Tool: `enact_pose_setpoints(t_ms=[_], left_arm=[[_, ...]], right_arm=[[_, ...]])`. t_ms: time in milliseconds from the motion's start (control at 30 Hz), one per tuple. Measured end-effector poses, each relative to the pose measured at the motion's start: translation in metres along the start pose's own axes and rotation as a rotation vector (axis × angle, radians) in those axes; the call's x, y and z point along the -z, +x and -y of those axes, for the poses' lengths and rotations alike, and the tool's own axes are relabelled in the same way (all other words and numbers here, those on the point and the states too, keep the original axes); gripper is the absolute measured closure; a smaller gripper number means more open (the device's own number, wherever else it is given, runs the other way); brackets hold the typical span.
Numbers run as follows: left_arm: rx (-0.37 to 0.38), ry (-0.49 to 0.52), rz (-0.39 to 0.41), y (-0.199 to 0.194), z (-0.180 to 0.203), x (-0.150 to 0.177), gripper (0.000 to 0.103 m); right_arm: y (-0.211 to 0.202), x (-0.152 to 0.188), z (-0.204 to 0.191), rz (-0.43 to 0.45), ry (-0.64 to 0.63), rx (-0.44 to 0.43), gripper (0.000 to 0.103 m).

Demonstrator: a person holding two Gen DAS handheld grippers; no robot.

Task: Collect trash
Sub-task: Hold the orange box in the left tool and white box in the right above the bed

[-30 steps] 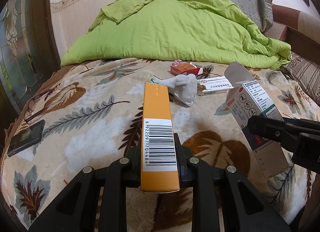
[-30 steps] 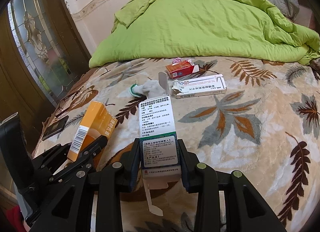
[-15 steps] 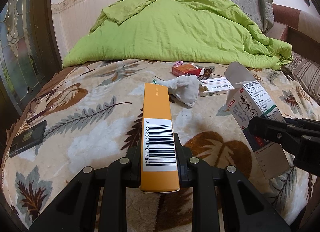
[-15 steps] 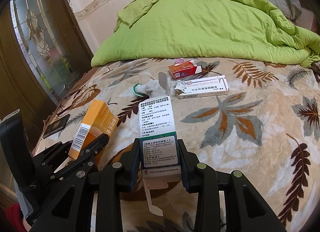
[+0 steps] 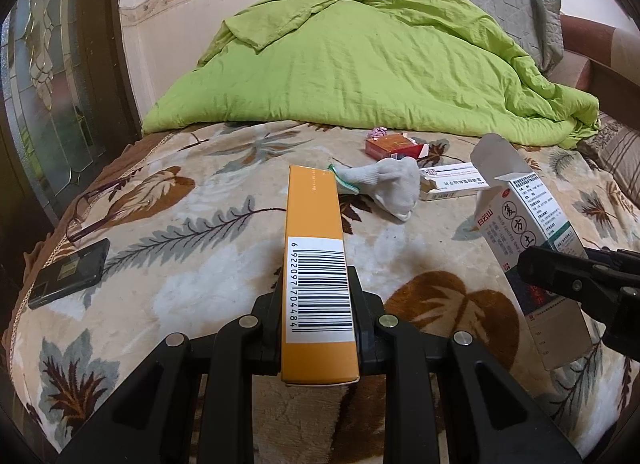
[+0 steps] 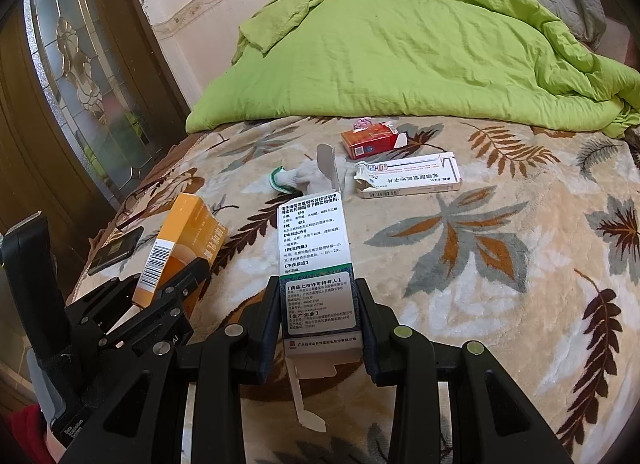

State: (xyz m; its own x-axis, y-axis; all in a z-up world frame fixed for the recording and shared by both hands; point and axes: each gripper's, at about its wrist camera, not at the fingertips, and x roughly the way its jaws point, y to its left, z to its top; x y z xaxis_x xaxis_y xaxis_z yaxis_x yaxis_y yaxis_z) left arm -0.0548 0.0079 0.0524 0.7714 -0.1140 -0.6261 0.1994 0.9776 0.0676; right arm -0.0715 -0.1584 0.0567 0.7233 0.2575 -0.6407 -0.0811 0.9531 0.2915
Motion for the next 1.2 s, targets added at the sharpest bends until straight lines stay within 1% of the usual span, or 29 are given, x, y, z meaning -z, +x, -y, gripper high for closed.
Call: enact_pose_setpoints(t_ms=[800, 1200], left_arm=[[-0.033, 0.002, 0.002, -0.0017, -0.0019, 0.0001, 0.08], [-0.037, 0.004, 0.003, -0.0012, -0.0013, 0.0004, 0.08]], right_arm=[[-0.0006, -0.0003, -0.0013, -0.001, -0.004, -0.004, 0.065], [-0.0011, -0.0003, -0.0022, -0.001, 0.0, -0.003, 0.065]])
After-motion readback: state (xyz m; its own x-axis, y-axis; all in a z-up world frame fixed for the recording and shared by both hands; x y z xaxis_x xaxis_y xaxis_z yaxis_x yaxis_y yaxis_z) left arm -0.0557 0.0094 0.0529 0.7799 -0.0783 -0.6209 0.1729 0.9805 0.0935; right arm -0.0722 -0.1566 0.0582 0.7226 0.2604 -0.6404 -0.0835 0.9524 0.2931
